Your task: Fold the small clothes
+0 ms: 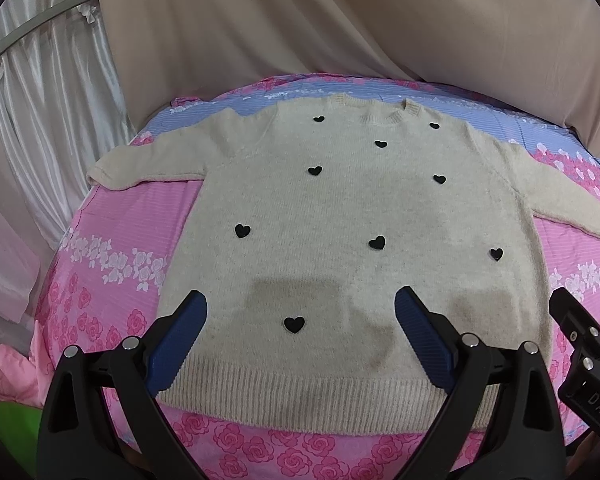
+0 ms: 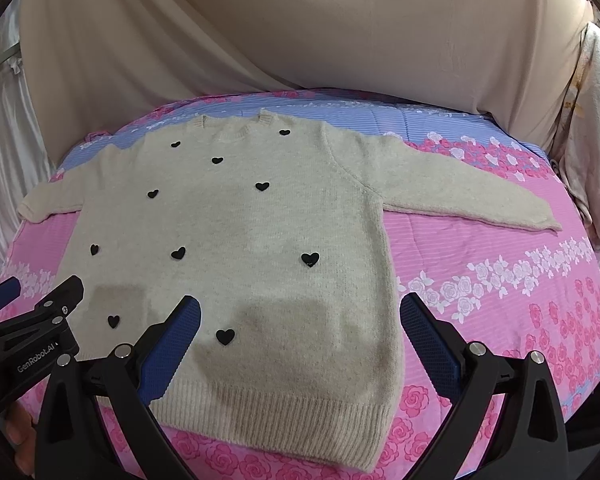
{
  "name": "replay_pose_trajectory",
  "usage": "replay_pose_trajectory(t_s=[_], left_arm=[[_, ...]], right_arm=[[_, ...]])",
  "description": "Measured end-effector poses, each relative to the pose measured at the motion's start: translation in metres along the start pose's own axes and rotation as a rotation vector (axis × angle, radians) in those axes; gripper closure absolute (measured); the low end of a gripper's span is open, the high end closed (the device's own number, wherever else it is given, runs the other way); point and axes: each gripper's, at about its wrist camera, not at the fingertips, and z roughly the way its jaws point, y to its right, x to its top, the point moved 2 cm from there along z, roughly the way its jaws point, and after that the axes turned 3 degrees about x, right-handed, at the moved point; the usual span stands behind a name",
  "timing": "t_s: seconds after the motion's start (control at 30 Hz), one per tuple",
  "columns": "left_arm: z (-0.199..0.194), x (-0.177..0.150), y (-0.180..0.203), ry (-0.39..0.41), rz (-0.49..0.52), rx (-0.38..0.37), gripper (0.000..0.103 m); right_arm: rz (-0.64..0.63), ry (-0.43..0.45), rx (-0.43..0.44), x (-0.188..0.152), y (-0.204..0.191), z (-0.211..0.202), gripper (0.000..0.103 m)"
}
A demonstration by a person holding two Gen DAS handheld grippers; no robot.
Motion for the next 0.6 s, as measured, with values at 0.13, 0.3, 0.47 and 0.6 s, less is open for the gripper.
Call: replay_pose_trajectory(t_s=[0.13,0.3,0.47,0.6], left_arm=[[0.0008,0.0003,0.0,-0.002,0.0,0.0,0.01],[0.0007,0.0,0.0004,-0.001,0.001,0.001,0.01],[0.0012,0.0006,0.0003,-0.001,0.001,0.0,0.01],[0.0036,0.0004,0.0009,0.0,0.003,-0.001,0.01]], right_arm=[[-0.001,-0.001,0.001,0.0005,0.0005,0.0011,0.005],[-0.002,-0.002,0.001,0.0008,0.0002,0.0015,0.005],[-0.001,-0.001,0.0,0.0004,0.0001,0.0015,0.005],[-0.002,0.0,0.0,0.0003,0.0003,0.0015,0.005]])
